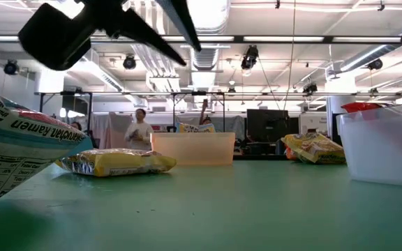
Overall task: Sort Maruchan noodles
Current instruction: Put the orange noodle pack into the transparent bin
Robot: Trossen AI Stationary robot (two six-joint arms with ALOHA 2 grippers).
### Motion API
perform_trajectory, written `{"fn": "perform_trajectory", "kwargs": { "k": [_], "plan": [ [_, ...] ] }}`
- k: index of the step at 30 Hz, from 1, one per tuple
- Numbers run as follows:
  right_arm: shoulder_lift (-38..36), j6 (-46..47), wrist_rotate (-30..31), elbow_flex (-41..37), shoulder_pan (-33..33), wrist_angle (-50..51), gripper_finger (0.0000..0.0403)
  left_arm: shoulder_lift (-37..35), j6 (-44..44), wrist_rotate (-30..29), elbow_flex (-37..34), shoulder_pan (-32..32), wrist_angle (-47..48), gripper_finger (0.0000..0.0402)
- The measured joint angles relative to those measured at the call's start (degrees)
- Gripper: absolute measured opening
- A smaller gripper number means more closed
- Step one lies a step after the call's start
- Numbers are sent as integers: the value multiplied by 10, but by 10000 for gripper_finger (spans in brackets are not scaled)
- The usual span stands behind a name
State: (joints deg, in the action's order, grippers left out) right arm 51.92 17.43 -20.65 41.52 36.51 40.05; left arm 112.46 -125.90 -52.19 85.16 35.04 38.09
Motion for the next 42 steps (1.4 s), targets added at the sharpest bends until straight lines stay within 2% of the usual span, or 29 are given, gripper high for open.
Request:
{"fn": "perform_trajectory", "kwargs": {
  "k": [4, 8, 15, 24, 35, 42],
  "plan": [
    [14, -54, 38, 0, 0, 1, 107, 0, 4, -30, 13, -1, 1, 77],
    [34, -95, 57, 0, 0, 5, 110, 0, 8, -36, 23, -2, 1, 77],
    [56, -110, 59, 0, 0, 5, 143, 0, 8, -41, 23, -3, -1, 77],
    [47, -136, 146, 35, -2, 30, 179, 0, 8, -43, 23, -7, 8, 77],
    [78, -140, 148, 36, -8, 37, 228, 0, 8, -43, 22, -14, 25, 77],
    [77, -141, 203, 80, -11, 80, 248, 0, 8, -43, 22, -14, 25, 77]
  ]
}}
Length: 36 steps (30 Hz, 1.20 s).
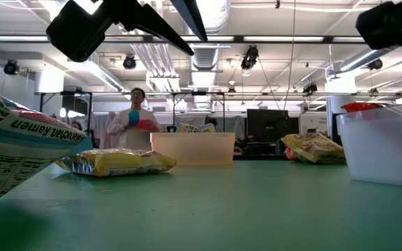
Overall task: Sort Maruchan noodles
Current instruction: Put the orange noodle pack into the transparent bin, then put the yellow noodle pack into the blue bin
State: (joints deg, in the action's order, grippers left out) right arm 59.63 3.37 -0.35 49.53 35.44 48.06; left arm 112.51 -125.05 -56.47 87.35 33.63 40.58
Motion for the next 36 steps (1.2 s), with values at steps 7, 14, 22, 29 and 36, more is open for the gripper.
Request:
{"fn": "perform_trajectory", "kwargs": {
  "k": [7, 14, 22, 29, 36],
  "plan": [
    [1, 38, 4, 14, -2, -6, 247, 0, 0, 0, 0, 0, -1, 77],
    [-1, 56, 4, 0, -2, -10, 247, 0, 0, 0, 0, 0, -11, 77],
    [-22, 16, 118, 42, -3, 3, 247, 0, -10, 0, 1, -5, -8, 77],
    [-35, -33, 168, 56, -45, 12, 247, -18, -27, 22, 1, -39, 93, 77],
    [-38, -76, 163, 40, -191, 9, 247, -47, 28, 198, 2, -93, 238, 77]
  ]
}}
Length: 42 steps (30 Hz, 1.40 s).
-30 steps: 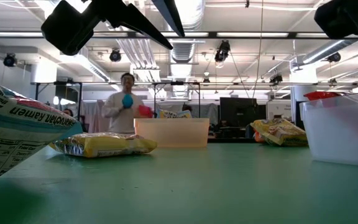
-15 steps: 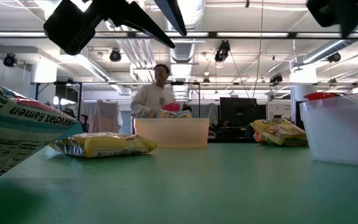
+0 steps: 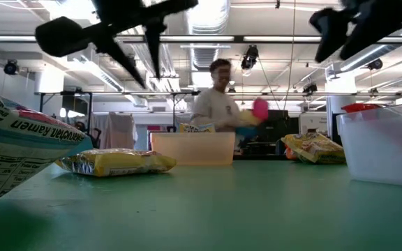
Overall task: Sort Maruchan noodles
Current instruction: Put the yellow noodle pack into the blue bin
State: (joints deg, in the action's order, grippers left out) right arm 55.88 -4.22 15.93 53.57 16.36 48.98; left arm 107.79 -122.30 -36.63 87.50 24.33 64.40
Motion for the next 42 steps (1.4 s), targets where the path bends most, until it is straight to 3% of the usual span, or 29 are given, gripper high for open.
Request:
{"fn": "perform_trajectory", "kwargs": {
  "k": [5, 10, 15, 20, 28, 31, 35, 42],
  "plan": [
    [1, 3, -93, -8, -127, -28, 247, -7, 165, 80, 0, -35, 33, 77],
    [6, 12, -130, -29, -208, -104, 247, -6, 275, 120, -15, -57, 63, 77],
    [35, 27, -164, -48, -242, -170, 247, -5, 299, 169, -75, -61, 80, 77],
    [76, 40, -164, -49, -247, -205, 246, -5, 309, 229, -154, -61, -6, 77],
    [147, 85, -194, -48, -247, -295, 246, -8, 381, 184, -189, -87, -94, 77],
    [179, 109, -205, -48, -247, -333, 246, -6, 477, 167, -179, -109, -111, 77],
    [223, 137, -212, -48, -247, -374, 246, -6, 642, 177, -178, -142, -201, 77],
    [265, 178, -224, -47, -247, -377, 243, -2, 771, 169, -180, -182, -322, 77]
  ]
}}
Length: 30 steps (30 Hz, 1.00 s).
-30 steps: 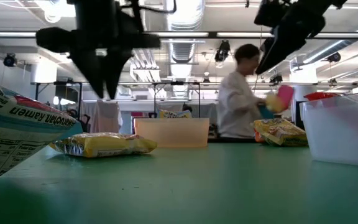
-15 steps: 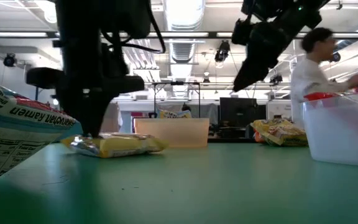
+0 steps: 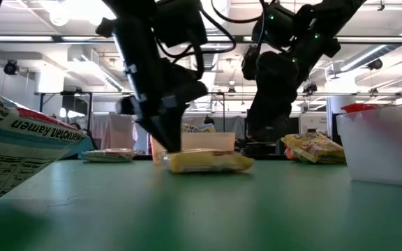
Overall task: Sort Maruchan noodles
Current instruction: Put the yellow noodle pack into the blue bin
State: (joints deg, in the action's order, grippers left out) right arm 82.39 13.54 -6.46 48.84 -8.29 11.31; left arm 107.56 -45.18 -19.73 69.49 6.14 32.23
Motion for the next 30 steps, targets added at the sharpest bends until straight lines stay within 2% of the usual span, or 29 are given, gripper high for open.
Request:
{"fn": "perform_trajectory", "kwargs": {
  "k": [4, 10, 15, 18, 21, 24, 30],
  "plan": [
    [0, 1, 0, 0, 0, 1, 236, 0, 40, 1, 0, -14, -47, 77],
    [5, 41, -2, 0, -6, -70, 233, -41, 17, -4, 1, -9, -25, 77],
    [38, 91, -75, 0, -5, -202, 229, -77, -94, -21, -6, 30, -24, 77],
    [63, 125, -92, 4, -1, -264, 226, -88, -201, -44, -21, 65, -23, 77],
    [85, 126, -97, 15, -1, -270, 223, -88, -327, -50, -45, 100, -27, 77],
    [105, 112, -102, 23, -1, -270, 219, -80, -415, -70, -62, 121, -32, 77],
    [142, 90, -103, 26, -4, -229, 204, -56, -497, -108, -86, 116, -70, 77]
  ]
}}
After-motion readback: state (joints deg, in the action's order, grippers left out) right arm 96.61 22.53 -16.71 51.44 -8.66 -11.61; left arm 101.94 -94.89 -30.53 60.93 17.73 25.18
